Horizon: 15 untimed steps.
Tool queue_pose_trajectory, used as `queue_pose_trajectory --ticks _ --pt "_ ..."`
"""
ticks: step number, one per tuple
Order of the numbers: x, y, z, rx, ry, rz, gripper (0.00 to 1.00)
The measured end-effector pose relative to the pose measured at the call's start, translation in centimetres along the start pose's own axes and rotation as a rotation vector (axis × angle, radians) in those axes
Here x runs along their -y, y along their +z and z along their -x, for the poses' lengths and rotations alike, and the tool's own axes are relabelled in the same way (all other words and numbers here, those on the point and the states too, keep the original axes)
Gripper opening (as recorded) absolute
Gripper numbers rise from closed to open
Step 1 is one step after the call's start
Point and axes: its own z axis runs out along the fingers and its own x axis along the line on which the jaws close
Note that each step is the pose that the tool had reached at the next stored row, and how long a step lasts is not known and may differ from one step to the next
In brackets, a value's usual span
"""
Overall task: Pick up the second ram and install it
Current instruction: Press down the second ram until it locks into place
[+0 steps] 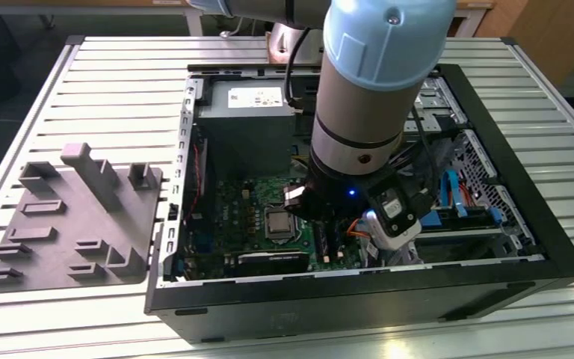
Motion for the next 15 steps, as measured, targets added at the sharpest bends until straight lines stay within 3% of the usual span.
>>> queue_pose_trajectory --ticks 15 --pt "0.03 0.53 -0.01 -0.0001 0.0 -0.0004 0.11"
